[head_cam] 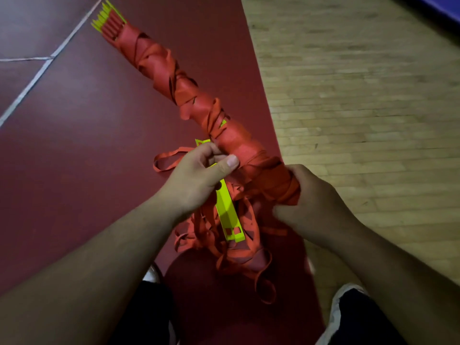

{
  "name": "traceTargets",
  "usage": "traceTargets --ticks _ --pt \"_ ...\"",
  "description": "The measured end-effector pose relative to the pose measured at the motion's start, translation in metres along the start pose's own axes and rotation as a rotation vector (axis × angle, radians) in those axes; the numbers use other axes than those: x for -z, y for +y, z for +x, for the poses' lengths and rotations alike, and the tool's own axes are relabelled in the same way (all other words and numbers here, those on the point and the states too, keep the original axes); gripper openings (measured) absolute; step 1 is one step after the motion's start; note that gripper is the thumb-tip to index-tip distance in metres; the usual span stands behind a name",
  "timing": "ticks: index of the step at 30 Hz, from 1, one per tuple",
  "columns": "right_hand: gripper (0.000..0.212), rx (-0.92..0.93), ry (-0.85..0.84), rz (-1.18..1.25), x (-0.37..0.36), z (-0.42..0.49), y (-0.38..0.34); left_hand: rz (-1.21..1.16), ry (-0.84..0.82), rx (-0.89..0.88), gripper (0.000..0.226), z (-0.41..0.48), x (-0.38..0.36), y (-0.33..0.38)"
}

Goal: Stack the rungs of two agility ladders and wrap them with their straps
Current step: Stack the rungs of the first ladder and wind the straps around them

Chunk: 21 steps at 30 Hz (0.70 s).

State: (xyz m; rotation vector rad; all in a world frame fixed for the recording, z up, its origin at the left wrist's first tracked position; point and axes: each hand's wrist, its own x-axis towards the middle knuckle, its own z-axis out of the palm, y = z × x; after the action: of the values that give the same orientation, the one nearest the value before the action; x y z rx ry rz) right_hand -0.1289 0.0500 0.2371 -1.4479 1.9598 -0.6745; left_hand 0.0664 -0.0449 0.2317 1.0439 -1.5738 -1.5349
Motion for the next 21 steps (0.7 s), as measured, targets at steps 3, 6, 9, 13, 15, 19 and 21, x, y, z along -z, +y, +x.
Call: traceTargets --ticks 3,6,9,13,15,19,21 --pt "0.057 -0.018 -0.04 0.06 0.003 -0.002 0.002 0.097 -0.053 0.011 0.031 0.002 0.014 0.004" --pt "0.046 -0.073 -0.173 0.21 0.006 -0.003 0.003 0.212 -0.087 0.049 0.028 0.001 0.022 0.004" --pt "0.03 -0.135 -0.379 0.508 0.007 -0.005 0.003 0.213 -0.097 0.037 0.034 -0.001 0.027 0.003" --pt "0.062 -0.264 -0.717 0.834 0.011 -0.011 0.003 0.032 -0.163 -0.049 0.075 -0.003 0.029 0.002" --pt "0.073 -0.261 -0.844 0.875 0.013 -0.012 0.003 -0.021 -0.198 -0.077 0.09 -0.001 0.029 0.001" --pt "0.068 -0.234 -0.867 0.731 0.016 -0.008 0.006 -0.067 -0.206 -0.05 0.064 -0.001 0.028 -0.003" --pt "0.049 -0.155 -0.716 0.543 0.014 -0.006 0.007 -0.045 -0.174 -0.062 0.038 -0.004 0.024 -0.006"
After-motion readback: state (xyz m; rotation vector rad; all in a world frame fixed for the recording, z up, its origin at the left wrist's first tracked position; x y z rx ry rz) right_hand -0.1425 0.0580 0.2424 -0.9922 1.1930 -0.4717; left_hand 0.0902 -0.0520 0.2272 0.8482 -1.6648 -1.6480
